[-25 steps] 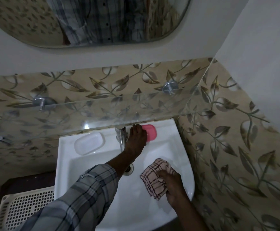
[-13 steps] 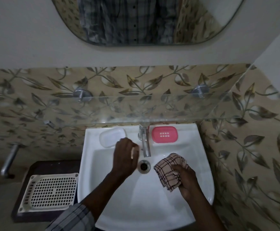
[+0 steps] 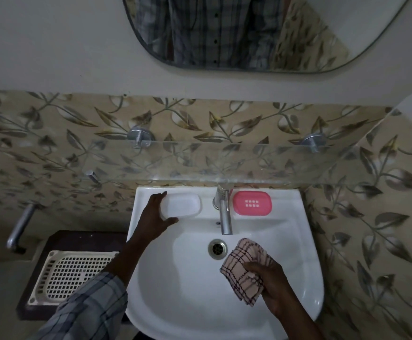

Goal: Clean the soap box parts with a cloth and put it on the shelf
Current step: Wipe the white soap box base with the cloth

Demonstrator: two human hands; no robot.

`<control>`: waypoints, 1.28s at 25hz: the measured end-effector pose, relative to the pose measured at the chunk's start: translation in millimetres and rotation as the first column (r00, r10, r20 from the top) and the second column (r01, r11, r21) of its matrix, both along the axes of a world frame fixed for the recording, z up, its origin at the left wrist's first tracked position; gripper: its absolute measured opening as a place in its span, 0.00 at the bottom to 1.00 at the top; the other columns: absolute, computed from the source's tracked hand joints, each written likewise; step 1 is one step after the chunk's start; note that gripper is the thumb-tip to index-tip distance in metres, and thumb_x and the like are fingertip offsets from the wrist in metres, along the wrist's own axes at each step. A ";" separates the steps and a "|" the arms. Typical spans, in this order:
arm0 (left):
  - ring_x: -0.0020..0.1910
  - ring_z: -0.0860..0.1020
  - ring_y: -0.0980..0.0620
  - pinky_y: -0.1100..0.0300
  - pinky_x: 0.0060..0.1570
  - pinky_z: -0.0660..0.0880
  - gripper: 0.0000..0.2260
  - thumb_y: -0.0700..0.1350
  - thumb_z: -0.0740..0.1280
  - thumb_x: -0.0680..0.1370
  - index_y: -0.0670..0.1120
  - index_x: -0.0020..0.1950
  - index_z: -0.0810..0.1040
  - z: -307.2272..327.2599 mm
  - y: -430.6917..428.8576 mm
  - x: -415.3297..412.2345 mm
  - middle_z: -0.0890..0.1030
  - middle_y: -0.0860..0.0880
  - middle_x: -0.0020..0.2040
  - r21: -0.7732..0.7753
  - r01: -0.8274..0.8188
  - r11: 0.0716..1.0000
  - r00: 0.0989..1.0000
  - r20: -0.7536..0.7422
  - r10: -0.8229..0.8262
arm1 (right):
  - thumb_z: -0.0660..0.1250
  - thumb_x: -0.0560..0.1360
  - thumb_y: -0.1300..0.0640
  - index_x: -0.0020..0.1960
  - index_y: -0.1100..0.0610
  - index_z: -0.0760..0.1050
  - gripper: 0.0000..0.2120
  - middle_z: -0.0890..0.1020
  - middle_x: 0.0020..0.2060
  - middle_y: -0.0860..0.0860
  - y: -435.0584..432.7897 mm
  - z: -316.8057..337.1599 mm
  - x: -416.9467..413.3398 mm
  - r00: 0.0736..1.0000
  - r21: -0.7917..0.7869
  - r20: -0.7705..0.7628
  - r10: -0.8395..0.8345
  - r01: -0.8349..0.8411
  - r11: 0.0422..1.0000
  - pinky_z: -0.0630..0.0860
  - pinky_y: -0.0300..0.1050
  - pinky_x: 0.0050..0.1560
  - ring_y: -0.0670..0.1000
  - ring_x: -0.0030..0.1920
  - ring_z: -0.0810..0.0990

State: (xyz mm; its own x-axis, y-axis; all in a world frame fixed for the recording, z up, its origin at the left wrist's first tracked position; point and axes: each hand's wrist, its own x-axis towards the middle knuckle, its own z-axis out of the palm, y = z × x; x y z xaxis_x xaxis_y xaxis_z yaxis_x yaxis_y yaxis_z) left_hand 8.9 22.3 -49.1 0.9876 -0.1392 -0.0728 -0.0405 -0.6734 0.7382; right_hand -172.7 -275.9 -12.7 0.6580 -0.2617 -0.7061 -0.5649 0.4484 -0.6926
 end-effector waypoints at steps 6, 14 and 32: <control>0.70 0.68 0.49 0.54 0.66 0.72 0.33 0.39 0.76 0.68 0.41 0.71 0.67 17.2 -11.5 -45.8 0.66 0.48 0.69 0.036 0.347 0.937 0.913 0.218 -0.346 | 0.71 0.68 0.74 0.54 0.64 0.81 0.16 0.86 0.45 0.63 -2.9 -1.5 -6.9 0.999 -0.018 -0.041 -0.027 0.026 0.999 0.82 0.56 0.49 0.63 0.46 0.85; 0.59 0.71 0.45 0.55 0.63 0.66 0.39 0.38 0.75 0.62 0.48 0.72 0.68 31.3 -34.9 -87.7 0.67 0.46 0.70 0.539 0.639 0.549 0.526 0.216 -0.823 | 0.69 0.69 0.76 0.56 0.66 0.80 0.17 0.85 0.48 0.65 1.2 5.1 -9.4 0.997 0.019 -0.032 -0.064 0.065 0.998 0.80 0.59 0.53 0.66 0.49 0.84; 0.73 0.62 0.66 0.75 0.64 0.64 0.44 0.74 0.61 0.71 0.60 0.80 0.45 82.8 -94.4 -134.9 0.61 0.60 0.74 -0.566 0.142 0.812 0.933 -0.199 -0.301 | 0.64 0.77 0.68 0.50 0.58 0.80 0.09 0.85 0.35 0.54 83.1 67.2 11.1 0.954 -0.064 0.291 0.076 -0.060 0.996 0.79 0.46 0.34 0.54 0.34 0.84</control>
